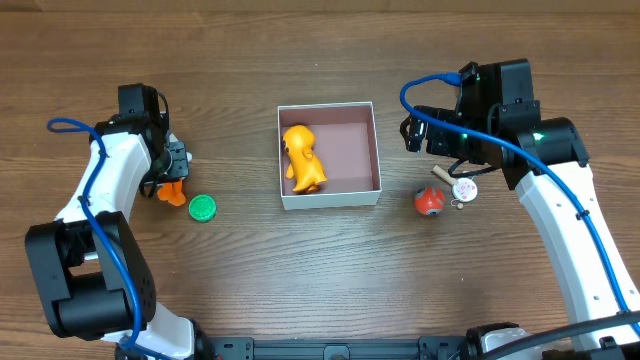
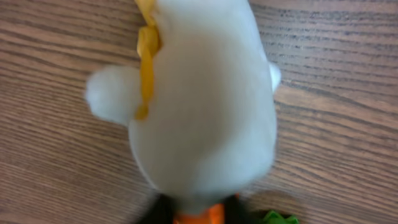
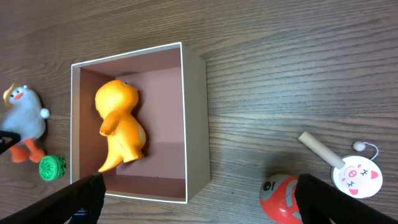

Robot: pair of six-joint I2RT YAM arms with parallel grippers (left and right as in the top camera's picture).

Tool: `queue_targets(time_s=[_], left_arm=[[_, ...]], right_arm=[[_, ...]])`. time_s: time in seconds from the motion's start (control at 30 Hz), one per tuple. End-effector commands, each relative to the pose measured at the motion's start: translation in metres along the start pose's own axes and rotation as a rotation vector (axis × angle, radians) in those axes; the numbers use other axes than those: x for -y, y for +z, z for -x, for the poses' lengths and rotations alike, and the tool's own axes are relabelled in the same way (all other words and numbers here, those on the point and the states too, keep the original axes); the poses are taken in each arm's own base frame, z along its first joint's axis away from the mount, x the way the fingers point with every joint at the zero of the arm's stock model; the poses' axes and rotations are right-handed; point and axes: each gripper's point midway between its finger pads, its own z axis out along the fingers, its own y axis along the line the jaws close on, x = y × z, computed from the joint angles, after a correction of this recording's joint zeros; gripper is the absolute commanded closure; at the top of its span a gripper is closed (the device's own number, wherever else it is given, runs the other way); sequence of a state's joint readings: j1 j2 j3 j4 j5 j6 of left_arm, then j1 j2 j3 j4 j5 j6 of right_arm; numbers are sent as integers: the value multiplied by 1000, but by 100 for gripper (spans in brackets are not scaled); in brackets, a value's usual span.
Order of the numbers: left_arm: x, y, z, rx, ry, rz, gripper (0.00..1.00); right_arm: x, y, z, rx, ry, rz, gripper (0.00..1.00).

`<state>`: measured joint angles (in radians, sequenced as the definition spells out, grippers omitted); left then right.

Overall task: Pack container
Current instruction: 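Move the left gripper to the white plush duck and grasp it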

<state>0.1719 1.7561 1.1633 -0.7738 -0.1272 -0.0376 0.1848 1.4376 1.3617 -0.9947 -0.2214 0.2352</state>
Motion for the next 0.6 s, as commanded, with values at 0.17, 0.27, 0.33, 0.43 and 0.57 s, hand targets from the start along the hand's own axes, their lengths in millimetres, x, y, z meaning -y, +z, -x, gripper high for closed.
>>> queue_targets(time_s=[0.17, 0.27, 0.33, 0.43, 0.57], left_arm=[[0, 5, -1, -1, -1, -5, 0], [0, 5, 4, 22, -5, -6, 0], [1, 6, 9, 43, -7, -9, 0], [1, 8, 14, 68, -10, -10, 0], [2, 9, 20, 94, -12, -16, 0]], right_arm=[[-7, -6, 8, 25, -11, 16, 0], [-7, -6, 8, 25, -11, 16, 0], [-7, -6, 8, 25, -11, 16, 0], [-7, -6, 8, 25, -11, 16, 0], [-7, -6, 8, 25, -11, 16, 0]])
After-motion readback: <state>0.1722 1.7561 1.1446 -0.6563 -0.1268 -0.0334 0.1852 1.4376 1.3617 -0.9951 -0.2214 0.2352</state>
